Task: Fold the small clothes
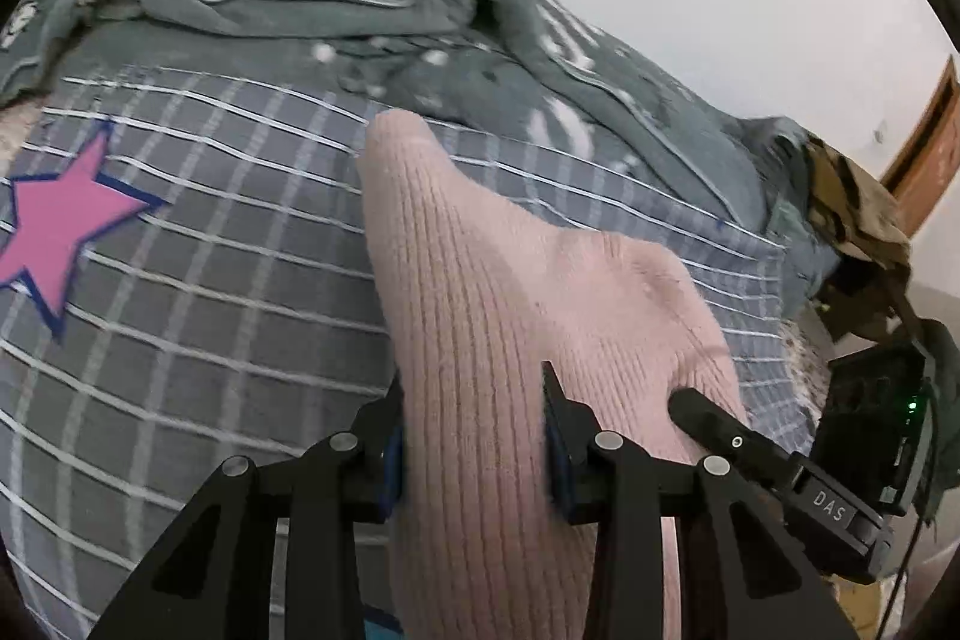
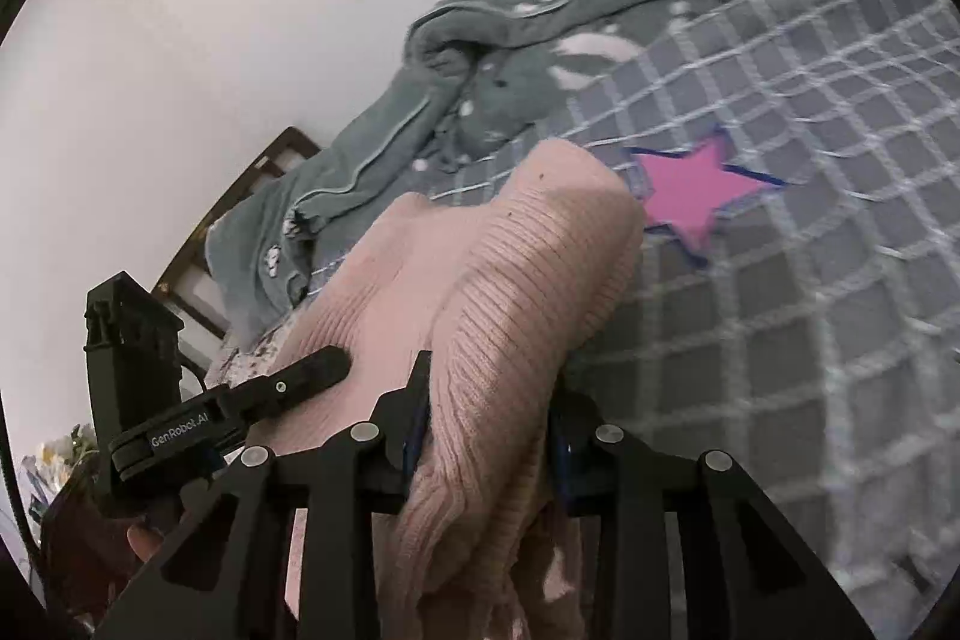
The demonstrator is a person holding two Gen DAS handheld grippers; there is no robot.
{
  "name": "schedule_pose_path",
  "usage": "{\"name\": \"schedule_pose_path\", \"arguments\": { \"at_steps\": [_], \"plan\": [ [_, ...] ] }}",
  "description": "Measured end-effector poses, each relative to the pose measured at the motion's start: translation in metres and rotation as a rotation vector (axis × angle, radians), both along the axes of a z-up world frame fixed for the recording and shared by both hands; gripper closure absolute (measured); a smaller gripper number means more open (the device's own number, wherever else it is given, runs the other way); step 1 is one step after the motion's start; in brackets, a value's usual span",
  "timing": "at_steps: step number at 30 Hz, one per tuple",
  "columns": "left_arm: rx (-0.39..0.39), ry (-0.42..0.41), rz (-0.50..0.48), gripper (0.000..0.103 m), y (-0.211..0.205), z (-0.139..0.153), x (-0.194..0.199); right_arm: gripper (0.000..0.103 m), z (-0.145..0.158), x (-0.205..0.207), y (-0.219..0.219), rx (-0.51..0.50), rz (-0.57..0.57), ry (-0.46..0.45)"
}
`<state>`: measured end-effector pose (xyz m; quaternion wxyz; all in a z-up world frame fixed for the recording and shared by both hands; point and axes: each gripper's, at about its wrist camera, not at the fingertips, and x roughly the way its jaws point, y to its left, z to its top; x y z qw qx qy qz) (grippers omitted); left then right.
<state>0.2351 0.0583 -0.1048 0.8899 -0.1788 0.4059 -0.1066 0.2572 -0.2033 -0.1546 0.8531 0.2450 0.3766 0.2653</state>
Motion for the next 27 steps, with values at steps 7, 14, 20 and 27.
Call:
{"name": "schedule_pose_path", "arguments": {
  "at_steps": [7, 14, 20, 27],
  "plan": [
    [0.085, 0.04, 0.055, 0.049, 0.016, -0.032, 0.015, 0.066, -0.02, 0.027, 0.043, -0.168, 0.011, 0.03],
    [0.221, -0.077, 0.055, 0.038, 0.02, -0.02, -0.003, 0.055, -0.003, 0.007, 0.034, -0.312, 0.017, -0.063],
    [0.276, -0.112, 0.089, 0.038, 0.031, -0.011, -0.015, 0.055, 0.022, -0.006, 0.037, -0.375, -0.023, -0.176],
    [0.194, -0.04, 0.198, 0.037, 0.064, -0.016, -0.019, 0.092, 0.007, 0.008, 0.053, -0.363, -0.013, -0.153]
  ]
}}
